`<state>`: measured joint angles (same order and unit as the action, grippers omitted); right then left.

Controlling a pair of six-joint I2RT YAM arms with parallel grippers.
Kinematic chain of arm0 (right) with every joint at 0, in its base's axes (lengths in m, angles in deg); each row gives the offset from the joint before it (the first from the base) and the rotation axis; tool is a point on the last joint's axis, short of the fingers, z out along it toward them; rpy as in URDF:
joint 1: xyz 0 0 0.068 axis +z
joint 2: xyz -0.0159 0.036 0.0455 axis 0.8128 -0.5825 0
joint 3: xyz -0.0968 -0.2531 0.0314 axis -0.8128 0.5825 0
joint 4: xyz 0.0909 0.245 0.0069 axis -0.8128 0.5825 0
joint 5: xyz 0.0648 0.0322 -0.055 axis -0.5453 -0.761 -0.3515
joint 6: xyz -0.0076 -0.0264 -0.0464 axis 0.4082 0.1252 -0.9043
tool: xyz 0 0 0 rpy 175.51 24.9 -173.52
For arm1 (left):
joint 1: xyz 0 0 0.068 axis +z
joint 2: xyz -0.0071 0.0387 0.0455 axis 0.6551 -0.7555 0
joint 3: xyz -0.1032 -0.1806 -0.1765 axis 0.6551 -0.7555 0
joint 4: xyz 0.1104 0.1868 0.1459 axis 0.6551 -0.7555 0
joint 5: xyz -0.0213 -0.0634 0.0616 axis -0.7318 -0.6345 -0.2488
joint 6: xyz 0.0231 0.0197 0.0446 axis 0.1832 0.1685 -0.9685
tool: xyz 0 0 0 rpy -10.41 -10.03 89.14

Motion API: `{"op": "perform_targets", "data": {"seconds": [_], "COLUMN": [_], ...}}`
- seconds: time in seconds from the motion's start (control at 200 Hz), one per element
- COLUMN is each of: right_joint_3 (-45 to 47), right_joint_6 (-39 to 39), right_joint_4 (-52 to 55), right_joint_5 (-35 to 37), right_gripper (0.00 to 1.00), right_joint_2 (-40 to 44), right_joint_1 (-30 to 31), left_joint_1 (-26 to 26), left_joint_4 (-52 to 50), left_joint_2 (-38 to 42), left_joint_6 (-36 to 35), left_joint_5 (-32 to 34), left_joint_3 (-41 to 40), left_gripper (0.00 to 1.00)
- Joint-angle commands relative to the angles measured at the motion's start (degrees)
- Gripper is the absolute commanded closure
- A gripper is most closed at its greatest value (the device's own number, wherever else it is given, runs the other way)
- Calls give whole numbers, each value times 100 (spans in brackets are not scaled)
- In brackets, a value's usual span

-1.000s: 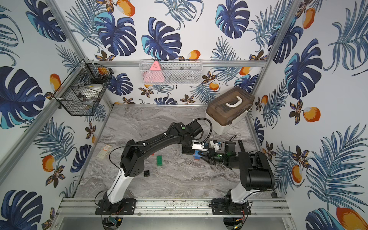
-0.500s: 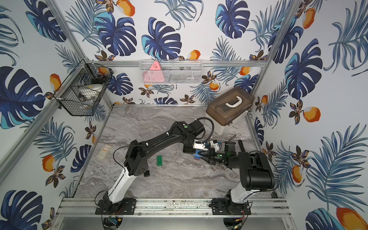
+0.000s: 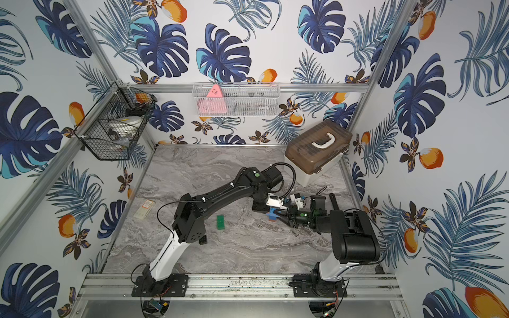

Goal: Assemble a spoon with lego
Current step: Assemble the lego brick with the lego brick.

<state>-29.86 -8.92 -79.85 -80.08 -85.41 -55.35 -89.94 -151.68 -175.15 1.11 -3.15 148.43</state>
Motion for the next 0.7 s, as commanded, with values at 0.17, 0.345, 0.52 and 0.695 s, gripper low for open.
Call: {"op": "perform_targets", "data": {"seconds": [0.17, 0.345, 0.52, 0.695], "right_joint_3": [-12, -12, -16, -24], "right_joint_6": [-86, -80, -108, -120], "right_joint_4": [331, 330, 370, 392], "right_joint_5": [242, 247, 253, 252], "right_gripper": [50, 51, 50, 50], "right_joint_2": [-47, -56, -28, -17], "right_joint_1": [35, 40, 45, 52], "left_joint_1": [85, 75, 35, 15], "left_joint_4": [-523, -517, -504, -466], "left_joint_2": [-111, -128, -129, -128], "left_joint_6": [-563, -660, -633, -590], "left_joint_5": [-182, -106, -26, 67], "left_joint_3": [387, 387, 318, 184], "left_gripper": [92, 93, 93, 93]}}
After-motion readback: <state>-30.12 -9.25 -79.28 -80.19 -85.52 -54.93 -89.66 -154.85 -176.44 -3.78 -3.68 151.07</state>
